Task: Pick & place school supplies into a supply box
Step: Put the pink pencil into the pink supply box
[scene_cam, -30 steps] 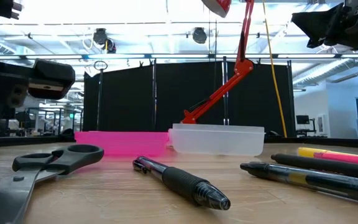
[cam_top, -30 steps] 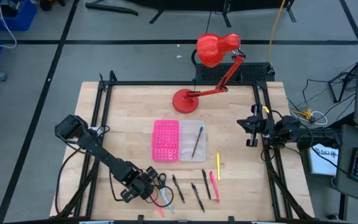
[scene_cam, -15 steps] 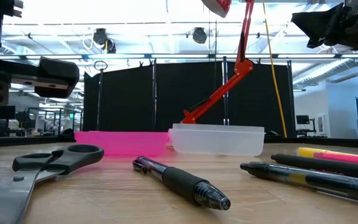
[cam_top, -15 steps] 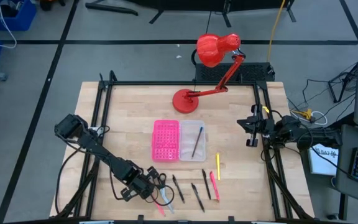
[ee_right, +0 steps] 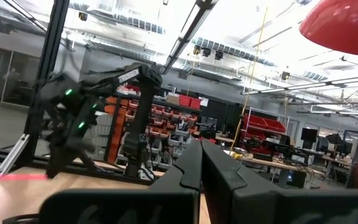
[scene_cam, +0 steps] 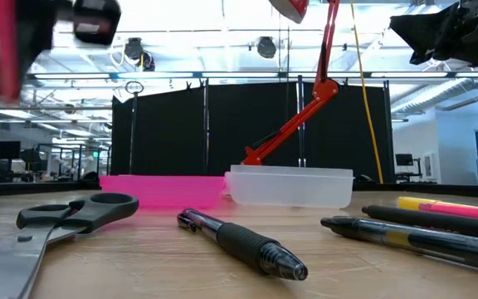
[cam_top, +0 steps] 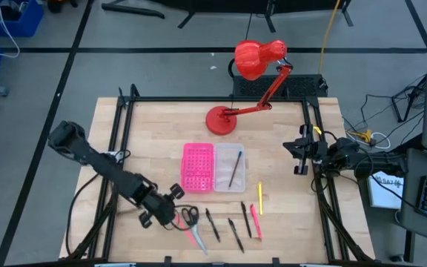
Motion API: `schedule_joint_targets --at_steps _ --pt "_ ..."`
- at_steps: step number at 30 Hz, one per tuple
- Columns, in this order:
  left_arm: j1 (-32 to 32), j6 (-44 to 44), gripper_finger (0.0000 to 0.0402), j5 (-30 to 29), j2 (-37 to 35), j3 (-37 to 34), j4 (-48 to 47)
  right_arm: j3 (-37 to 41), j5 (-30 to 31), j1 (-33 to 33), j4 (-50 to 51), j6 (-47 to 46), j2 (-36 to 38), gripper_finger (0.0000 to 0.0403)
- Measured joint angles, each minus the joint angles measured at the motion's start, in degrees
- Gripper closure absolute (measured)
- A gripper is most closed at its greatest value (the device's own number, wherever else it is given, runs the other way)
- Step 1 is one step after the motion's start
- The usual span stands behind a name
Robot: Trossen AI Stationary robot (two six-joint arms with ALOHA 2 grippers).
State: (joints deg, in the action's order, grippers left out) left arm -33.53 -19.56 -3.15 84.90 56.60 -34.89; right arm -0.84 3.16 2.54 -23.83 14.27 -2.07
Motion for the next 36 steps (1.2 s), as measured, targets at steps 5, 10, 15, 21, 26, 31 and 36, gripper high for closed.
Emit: schedule_joint_targets --at_steps 5,10,15,21,26,31,36 --pt "2.80 -19.52 0.0391 -7.59 -6.77 0.11 1.24 0.00 -0.03 -0.02 0.00 -0.07 -0.04 0.0403" --pt "10.94 -41.56 0.0389 -12.84 -8.56 0.15 6.49 0.00 0.00 0.00 -0.54 -0.07 -0.07 0.0403" --pt "22.00 -61.47 0.0384 -8.03 -5.61 0.24 18.36 0.00 0.00 -0.02 -0.73 -0.07 -0.07 0.0403" --pt "32.57 -71.64 0.0392 5.15 0.77 2.48 27.69 0.00 0.00 0.00 0.00 -0.07 -0.24 0.0403" --pt "37.64 -77.54 0.0383 8.16 8.89 9.30 21.21 0.00 -0.15 -0.01 -0.55 -0.08 -0.26 0.0403" --pt "40.78 -83.51 0.0393 8.52 18.00 16.48 15.95 0.00 -0.15 -0.02 -0.42 -0.05 -0.26 0.0403" --pt "42.69 -89.77 0.0387 8.80 23.48 22.37 12.19 0.00 -0.17 -0.02 0.22 -0.28 -0.26 0.0403"
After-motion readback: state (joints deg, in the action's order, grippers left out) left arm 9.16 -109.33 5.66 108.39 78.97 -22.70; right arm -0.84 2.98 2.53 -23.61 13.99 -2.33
